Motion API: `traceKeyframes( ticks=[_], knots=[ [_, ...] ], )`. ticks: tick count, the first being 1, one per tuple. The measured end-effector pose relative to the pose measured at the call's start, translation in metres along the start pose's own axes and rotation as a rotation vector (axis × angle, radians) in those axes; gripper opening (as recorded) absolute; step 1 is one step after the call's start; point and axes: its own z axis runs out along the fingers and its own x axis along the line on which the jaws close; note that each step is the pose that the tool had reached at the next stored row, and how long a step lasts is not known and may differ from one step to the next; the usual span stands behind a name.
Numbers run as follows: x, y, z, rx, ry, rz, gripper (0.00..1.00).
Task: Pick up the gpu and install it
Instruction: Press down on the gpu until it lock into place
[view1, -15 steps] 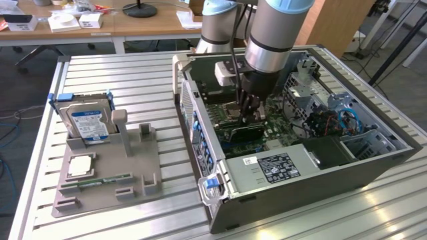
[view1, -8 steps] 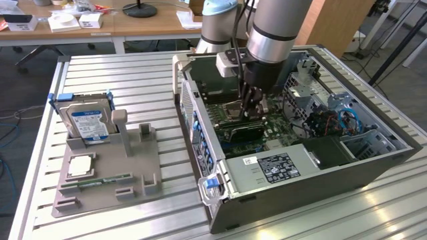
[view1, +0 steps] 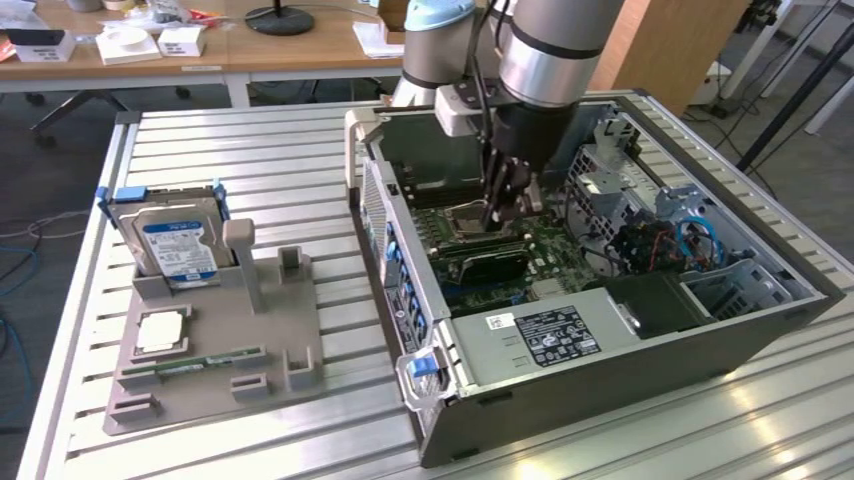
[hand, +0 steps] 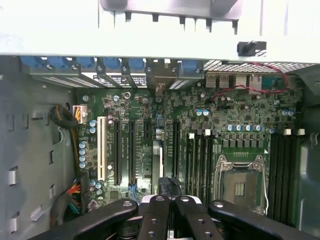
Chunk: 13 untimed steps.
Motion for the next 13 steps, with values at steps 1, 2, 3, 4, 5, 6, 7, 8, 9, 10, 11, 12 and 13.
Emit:
traceKeyframes(
  ticks=[1, 2, 3, 4, 5, 6, 7, 8, 9, 10, 11, 12, 13],
  knots=[
    [0.0, 0.0, -0.0026, 0.0, 0.0, 0.0, 0.1],
    [0.0, 0.0, -0.0055, 0.0, 0.0, 0.0, 0.1],
    [0.0, 0.0, -0.0081, 0.0, 0.0, 0.0, 0.1],
    [0.0, 0.0, -0.0107, 0.0, 0.0001, 0.0, 0.1],
    [-0.001, 0.0, -0.0132, 0.0, 0.0001, 0.0, 0.1],
    [-0.001, 0.0, -0.0153, 0.0, 0.0001, 0.0, 0.1],
    [-0.001, 0.0, -0.0172, 0.0, 0.0, 0.0, 0.1],
    [-0.001, 0.0, -0.0182, 0.0, 0.0, 0.0, 0.1],
    [-0.001, 0.0, -0.0183, 0.0001, -0.0001, 0.0, 0.1],
    [-0.001, 0.0, -0.0183, 0.0001, -0.0002, 0.0, 0.1],
    [-0.001, 0.0, -0.0183, 0.0001, -0.0002, 0.0, 0.1],
    [-0.001, 0.0, -0.0184, 0.0, 0.0, 0.0, 0.1],
    [-0.001, 0.0, -0.0183, 0.0, 0.0, 0.0, 0.1]
  ],
)
